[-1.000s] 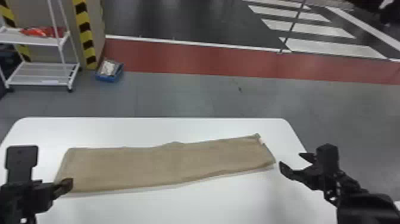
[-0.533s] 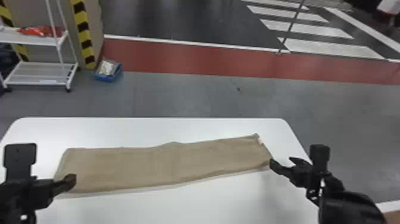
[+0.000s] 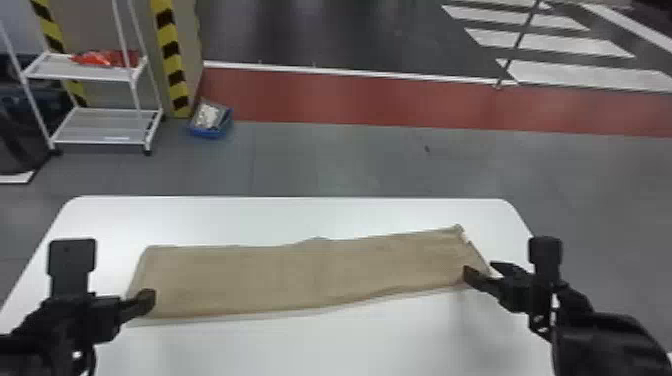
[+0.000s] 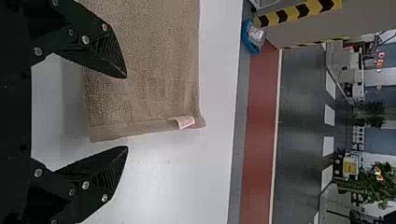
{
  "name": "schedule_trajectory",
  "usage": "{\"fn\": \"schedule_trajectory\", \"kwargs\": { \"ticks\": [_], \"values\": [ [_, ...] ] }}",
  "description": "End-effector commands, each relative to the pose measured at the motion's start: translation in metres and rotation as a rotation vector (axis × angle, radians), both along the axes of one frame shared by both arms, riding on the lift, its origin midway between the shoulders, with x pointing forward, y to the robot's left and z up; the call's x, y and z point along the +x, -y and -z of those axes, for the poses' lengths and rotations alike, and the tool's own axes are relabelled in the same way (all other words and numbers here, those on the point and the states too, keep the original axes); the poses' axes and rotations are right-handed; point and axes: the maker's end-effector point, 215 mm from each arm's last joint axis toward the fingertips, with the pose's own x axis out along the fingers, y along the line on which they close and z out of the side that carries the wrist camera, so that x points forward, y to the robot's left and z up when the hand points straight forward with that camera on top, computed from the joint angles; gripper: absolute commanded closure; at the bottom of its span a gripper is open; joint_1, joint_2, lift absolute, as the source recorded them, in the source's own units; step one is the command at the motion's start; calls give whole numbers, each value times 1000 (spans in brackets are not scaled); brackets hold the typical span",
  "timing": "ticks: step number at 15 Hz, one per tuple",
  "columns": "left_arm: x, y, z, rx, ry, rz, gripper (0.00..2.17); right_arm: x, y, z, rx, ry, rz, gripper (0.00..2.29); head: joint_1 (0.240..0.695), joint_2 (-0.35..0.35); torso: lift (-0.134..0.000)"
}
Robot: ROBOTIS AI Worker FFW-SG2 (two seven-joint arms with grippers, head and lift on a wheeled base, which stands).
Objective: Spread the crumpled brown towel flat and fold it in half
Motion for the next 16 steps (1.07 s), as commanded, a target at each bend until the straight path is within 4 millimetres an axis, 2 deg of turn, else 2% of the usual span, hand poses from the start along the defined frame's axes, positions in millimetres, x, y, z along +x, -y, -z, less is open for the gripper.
{"fn": "schedule_trajectory", "kwargs": {
  "ticks": [1, 6, 7, 9, 10, 13, 15, 16],
  "values": [
    [0, 2, 5, -7, -9, 1, 221, 2, -3, 0, -16, -8, -16, 404, 695, -153, 0],
    [0, 5, 16, -27, -36, 1, 218, -6, 11, 2, -33, -27, -15, 410, 695, -155, 0],
    [-1, 8, 19, -33, -49, 6, 221, -7, 14, 2, -32, -28, -15, 471, 695, -162, 0],
    [-6, 9, 25, -31, -81, 11, 441, -10, 15, 3, -23, -35, -20, 515, 695, -171, 0],
    [-9, 9, 27, -29, -104, 12, 707, -14, 15, 8, -17, -57, -20, 660, 695, -174, 0],
    [-24, 8, 35, -21, -168, 17, 734, -18, 19, 9, -7, -76, -21, 1035, 695, -182, 0],
    [-24, 8, 33, -19, -166, 19, 734, -23, 19, 15, 10, -105, -20, 1217, 695, -185, 0],
    [-26, 8, 33, -18, -172, 19, 738, -25, 18, 15, 22, -111, -22, 1237, 695, -186, 0]
  ]
}}
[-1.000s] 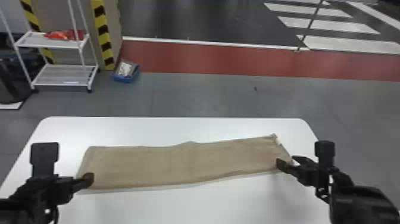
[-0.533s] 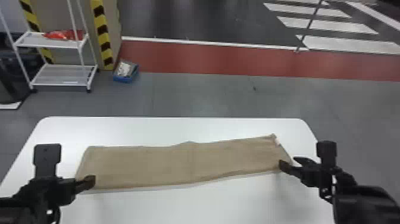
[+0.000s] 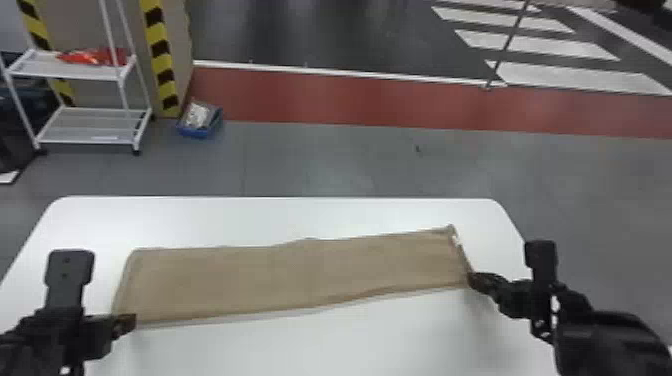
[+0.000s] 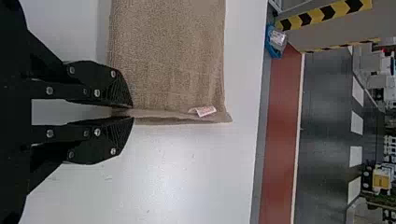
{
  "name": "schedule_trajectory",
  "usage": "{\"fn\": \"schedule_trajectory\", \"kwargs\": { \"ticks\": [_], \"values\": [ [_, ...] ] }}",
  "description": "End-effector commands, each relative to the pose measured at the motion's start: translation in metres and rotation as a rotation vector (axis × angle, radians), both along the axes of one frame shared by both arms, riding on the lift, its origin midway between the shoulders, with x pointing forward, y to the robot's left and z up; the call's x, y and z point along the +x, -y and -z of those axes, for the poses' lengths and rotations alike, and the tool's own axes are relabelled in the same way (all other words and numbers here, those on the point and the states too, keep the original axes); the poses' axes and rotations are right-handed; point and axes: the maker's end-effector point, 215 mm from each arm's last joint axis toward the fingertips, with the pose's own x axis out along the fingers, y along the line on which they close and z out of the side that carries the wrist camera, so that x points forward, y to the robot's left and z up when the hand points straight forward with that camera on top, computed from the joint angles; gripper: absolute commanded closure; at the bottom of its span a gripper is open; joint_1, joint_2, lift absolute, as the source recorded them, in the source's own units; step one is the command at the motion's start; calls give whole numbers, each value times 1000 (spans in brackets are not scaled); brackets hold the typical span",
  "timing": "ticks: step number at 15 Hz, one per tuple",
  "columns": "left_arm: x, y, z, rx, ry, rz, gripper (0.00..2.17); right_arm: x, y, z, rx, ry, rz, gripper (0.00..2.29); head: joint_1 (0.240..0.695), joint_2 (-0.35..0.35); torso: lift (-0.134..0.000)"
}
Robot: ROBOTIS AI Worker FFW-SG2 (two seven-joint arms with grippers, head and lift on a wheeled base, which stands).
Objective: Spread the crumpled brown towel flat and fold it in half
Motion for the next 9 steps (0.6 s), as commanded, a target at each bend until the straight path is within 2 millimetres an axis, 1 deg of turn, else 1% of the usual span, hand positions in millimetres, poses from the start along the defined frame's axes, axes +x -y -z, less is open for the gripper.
{"fn": "schedule_trajectory", "kwargs": {
  "ticks": [1, 2, 5, 6, 7, 8, 9],
  "values": [
    [-2, -1, -2, 5, -3, -1, 947, -3, 1, 1, 13, -10, 4, 1237, 695, -185, 0],
    [-3, -2, -1, 6, -4, -3, 947, -10, 3, 5, 19, -22, 13, 1237, 695, -185, 0],
    [-10, -6, -2, 10, -8, -8, 947, -24, 12, 4, 36, -51, 33, 1237, 695, -190, 0],
    [-14, -7, -3, 12, -11, -6, 947, -33, 17, 4, 45, -65, 49, 1237, 695, -192, 0],
    [-22, -9, -2, 12, -28, -7, 947, -35, 17, -4, 62, -57, 49, 1237, 695, -195, 0],
    [-24, -9, -5, 16, -31, -5, 947, -43, 15, -2, 79, -70, 54, 1237, 695, -202, 0],
    [-31, -11, -5, 18, -39, -6, 947, -48, 15, -5, 83, -72, 55, 1237, 695, -203, 0]
  ]
}}
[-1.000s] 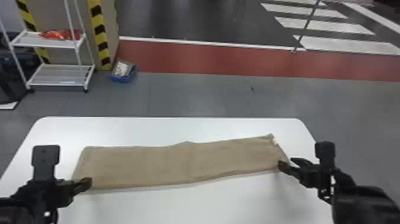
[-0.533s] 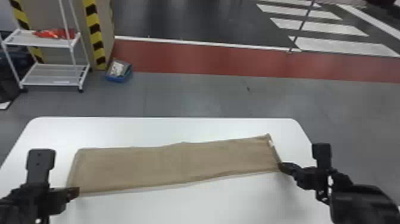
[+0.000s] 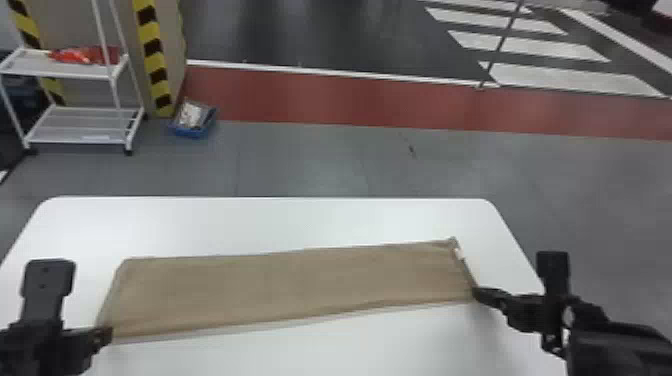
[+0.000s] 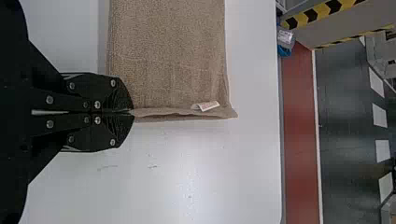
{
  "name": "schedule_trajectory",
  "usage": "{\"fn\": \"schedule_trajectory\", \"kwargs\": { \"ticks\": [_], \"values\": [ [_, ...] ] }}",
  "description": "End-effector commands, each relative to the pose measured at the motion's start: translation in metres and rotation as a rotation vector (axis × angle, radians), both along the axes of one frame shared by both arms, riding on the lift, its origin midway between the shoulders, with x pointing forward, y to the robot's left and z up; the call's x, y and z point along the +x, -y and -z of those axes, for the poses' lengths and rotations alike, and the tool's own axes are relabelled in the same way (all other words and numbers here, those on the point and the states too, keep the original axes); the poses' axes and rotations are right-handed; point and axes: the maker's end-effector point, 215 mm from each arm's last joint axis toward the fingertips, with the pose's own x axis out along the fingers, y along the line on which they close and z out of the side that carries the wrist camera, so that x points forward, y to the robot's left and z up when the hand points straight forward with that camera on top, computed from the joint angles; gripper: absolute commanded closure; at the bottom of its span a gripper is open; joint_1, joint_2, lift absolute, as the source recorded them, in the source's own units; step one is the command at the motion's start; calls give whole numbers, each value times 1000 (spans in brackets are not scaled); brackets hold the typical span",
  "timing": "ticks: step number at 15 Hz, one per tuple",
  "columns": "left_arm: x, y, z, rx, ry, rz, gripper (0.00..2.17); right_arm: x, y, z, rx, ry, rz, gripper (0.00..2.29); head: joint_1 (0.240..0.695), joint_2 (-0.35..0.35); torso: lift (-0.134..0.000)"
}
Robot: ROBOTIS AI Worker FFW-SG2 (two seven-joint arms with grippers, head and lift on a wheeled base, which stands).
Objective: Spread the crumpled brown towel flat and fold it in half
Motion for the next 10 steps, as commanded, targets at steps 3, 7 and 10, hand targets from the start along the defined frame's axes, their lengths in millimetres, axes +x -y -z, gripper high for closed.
{"fn": "schedule_trajectory", "kwargs": {
  "ticks": [3, 7, 10],
  "values": [
    [-22, -8, -3, 14, -24, -4, 947, -33, 0, -1, 42, -32, 38, 1237, 695, -206, 0],
    [-27, -10, 0, 12, -32, -8, 947, -50, 6, -5, 63, -38, 65, 1237, 695, -214, 0],
    [-27, -8, 0, 9, -31, -4, 944, -47, 5, -7, 57, -28, 64, 1173, 695, -218, 0]
  ]
}}
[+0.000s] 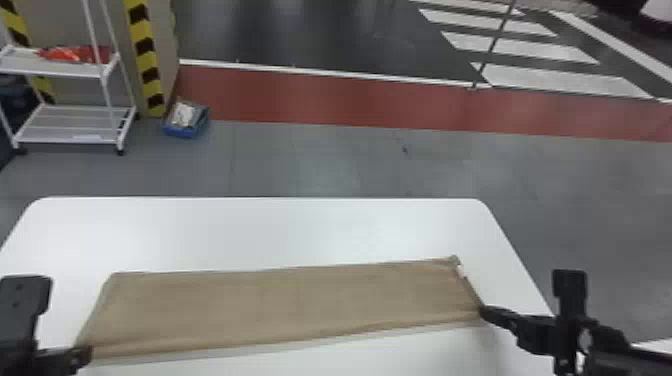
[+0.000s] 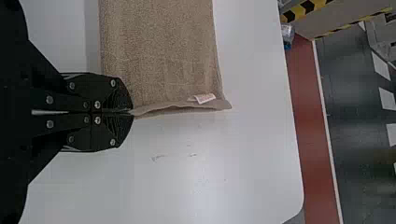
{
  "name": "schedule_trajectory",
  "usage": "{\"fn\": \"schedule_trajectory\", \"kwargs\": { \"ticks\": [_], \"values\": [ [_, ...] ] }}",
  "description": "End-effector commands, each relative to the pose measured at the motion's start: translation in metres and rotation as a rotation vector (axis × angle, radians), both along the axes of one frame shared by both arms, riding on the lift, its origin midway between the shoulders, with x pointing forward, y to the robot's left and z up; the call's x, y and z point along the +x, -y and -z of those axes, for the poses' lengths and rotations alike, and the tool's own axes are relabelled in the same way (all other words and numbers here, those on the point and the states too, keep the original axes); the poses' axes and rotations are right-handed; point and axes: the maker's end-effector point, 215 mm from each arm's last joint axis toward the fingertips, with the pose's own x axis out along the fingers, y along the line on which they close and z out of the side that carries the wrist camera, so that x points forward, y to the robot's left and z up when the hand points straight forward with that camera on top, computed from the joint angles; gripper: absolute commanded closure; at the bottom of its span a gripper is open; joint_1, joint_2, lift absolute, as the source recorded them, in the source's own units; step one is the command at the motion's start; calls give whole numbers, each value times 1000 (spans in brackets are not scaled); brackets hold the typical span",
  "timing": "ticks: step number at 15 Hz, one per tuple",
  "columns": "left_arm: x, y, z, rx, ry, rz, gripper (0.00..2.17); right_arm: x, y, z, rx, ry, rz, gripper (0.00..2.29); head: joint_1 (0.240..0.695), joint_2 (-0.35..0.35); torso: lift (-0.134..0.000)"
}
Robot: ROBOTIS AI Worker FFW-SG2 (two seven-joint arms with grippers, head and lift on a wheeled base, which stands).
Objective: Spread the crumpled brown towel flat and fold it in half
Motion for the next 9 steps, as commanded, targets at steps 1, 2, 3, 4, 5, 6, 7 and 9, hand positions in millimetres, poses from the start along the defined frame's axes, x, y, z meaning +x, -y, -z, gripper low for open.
{"fn": "schedule_trajectory", "kwargs": {
  "ticks": [1, 2, 3, 4, 5, 6, 7, 9],
  "values": [
    [1, 5, 0, -1, 2, 8, 792, 5, -2, -2, -12, 15, -4, 907, 695, -219, 0],
    [0, 7, 0, 0, 2, 12, 407, 5, -4, 0, -13, 17, 0, 431, 695, -221, 0],
    [2, 7, -4, 2, 13, 13, 73, 5, -6, 1, -15, 15, 1, 70, 695, -221, 0],
    [5, 4, -8, 11, 29, 12, 29, 6, -6, 0, -17, 19, 3, 39, 695, -222, 0],
    [6, 1, -11, 17, 39, 8, 29, 9, -6, -4, -17, 29, 5, 46, 695, -221, 0],
    [10, -3, -14, 21, 54, 2, 29, 11, -6, -9, -14, 36, 10, 46, 695, -219, 0],
    [17, -4, -21, 21, 89, 0, 29, 13, -5, -16, -16, 47, 15, 46, 695, -216, 0],
    [27, -10, -32, 12, 125, -5, 29, 14, 3, -24, -8, 54, 42, 46, 695, -204, 0]
  ]
}}
